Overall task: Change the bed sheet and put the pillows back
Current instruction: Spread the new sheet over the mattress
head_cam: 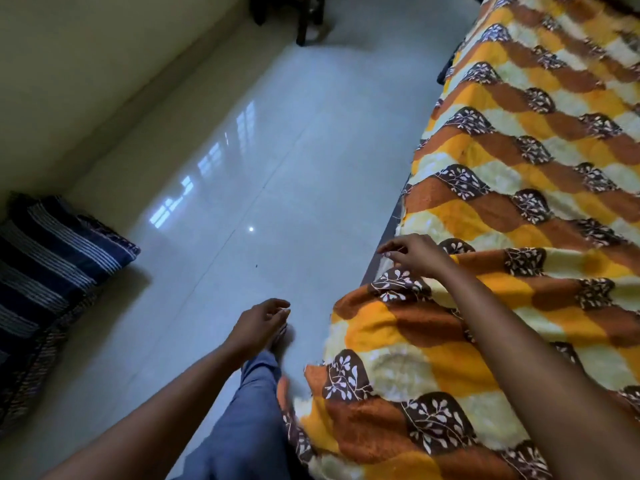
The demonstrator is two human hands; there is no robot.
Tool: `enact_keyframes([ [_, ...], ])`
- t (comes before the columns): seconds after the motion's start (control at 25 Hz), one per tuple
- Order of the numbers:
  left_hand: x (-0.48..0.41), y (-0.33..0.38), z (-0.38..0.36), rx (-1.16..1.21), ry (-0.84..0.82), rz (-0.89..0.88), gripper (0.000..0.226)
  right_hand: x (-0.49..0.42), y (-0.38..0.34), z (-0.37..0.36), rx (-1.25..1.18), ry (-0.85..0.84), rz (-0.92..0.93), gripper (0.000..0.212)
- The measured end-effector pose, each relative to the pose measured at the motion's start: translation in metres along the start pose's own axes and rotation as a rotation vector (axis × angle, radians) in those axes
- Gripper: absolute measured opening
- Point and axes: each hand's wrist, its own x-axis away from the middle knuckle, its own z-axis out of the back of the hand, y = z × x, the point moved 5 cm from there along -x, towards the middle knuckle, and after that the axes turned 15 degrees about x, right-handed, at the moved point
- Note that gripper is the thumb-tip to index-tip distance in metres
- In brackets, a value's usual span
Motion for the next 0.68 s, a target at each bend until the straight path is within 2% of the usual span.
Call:
enact_keyframes([
  [0.08,-0.043,0.025,-0.013,-0.052,-0.053,-0.030,0.026,-0.036,0.020,0.007,0.300,-0.055,0.039,0.031],
  [0.16,-0.087,0.044,-0.031,-0.074,-0.107,-0.026,0.024,-0.068,0.035,0.005,0.558,-0.179,0.102,0.043],
  [0.28,-0.126,0.061,-0.059,-0.033,-0.169,0.008,0.023,-0.089,0.045,-0.014,0.774,-0.433,0.265,0.055],
  [0.36,-0.150,0.065,-0.078,-0.028,-0.237,0.026,0.024,-0.103,0.047,-0.022,0.909,-0.478,0.362,0.052],
  [0.52,-0.187,0.063,-0.105,0.078,-0.277,0.101,0.023,-0.133,0.044,-0.014,0.790,-0.402,0.369,0.026],
  [0.6,-0.196,0.071,-0.120,0.135,-0.324,0.140,0.037,-0.145,0.041,0.002,0.687,-0.344,0.370,0.023],
  [0.68,-0.208,0.086,-0.139,0.312,-0.397,0.219,0.056,-0.163,0.035,0.024,0.643,-0.241,0.397,0.023],
])
